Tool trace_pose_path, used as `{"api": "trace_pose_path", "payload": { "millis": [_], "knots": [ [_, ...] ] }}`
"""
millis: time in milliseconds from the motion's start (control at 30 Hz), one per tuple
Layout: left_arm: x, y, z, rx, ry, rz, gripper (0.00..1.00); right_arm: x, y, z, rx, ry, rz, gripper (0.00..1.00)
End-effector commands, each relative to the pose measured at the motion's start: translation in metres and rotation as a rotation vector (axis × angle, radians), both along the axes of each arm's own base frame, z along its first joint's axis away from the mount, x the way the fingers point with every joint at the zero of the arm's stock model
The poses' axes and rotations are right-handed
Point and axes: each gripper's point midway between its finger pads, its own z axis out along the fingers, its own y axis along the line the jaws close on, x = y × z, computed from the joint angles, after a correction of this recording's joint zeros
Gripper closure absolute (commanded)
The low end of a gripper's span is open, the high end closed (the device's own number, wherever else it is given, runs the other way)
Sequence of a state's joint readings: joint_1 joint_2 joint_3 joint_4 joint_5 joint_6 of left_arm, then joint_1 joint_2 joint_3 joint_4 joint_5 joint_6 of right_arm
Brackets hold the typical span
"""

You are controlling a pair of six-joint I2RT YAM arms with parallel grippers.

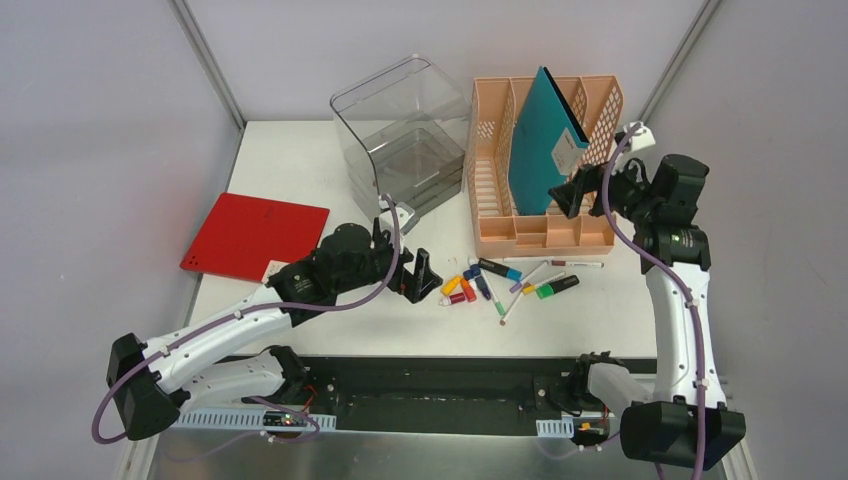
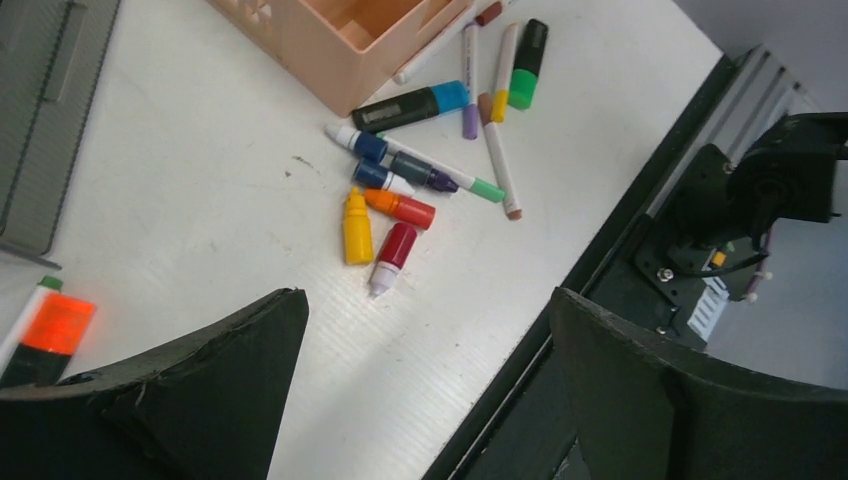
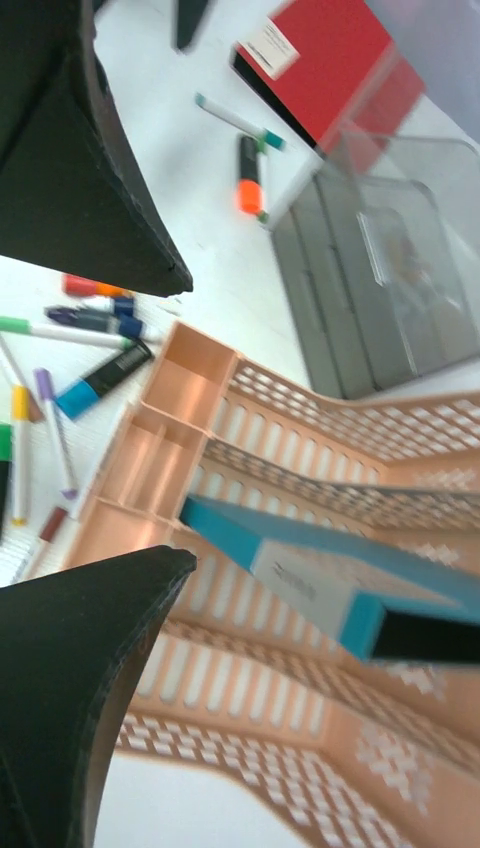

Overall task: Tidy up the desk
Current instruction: Pick up the folder from the corner of the board.

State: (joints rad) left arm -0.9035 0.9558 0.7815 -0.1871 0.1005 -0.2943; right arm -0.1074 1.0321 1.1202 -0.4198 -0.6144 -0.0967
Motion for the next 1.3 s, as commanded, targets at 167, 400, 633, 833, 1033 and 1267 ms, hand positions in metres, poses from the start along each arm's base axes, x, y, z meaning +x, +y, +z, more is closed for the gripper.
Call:
{"api": "trace_pose_path", "payload": {
  "millis": [167,400,633,833,1033,1267],
  "knots": [
    [0.024,0.041,-0.044,0.235,0.012,0.206,0.07,-0.068,0.031,-0.042,0.010,0.149,0.247,0.01],
    [0.043,0.095,-0.081,0.505,-0.002,0.431,0.15,-0.072,0.029,-0.053,-0.020,0.150,0.253,0.01],
    [0.072,0.159,-0.086,0.830,-0.111,0.642,0.18,-0.076,0.028,-0.049,-0.031,0.130,0.245,0.01],
    [0.094,0.182,-0.096,0.995,-0.311,0.621,0.20,-0.076,0.027,-0.049,-0.034,0.127,0.233,0.01],
    [0.099,0.216,-0.116,1.145,-0.383,0.662,0.19,-0.077,0.028,-0.047,-0.028,0.125,0.236,0.01],
    [0.111,0.238,-0.123,1.210,-0.370,0.738,0.30,-0.078,0.029,-0.047,-0.022,0.132,0.242,0.01]
  ]
}}
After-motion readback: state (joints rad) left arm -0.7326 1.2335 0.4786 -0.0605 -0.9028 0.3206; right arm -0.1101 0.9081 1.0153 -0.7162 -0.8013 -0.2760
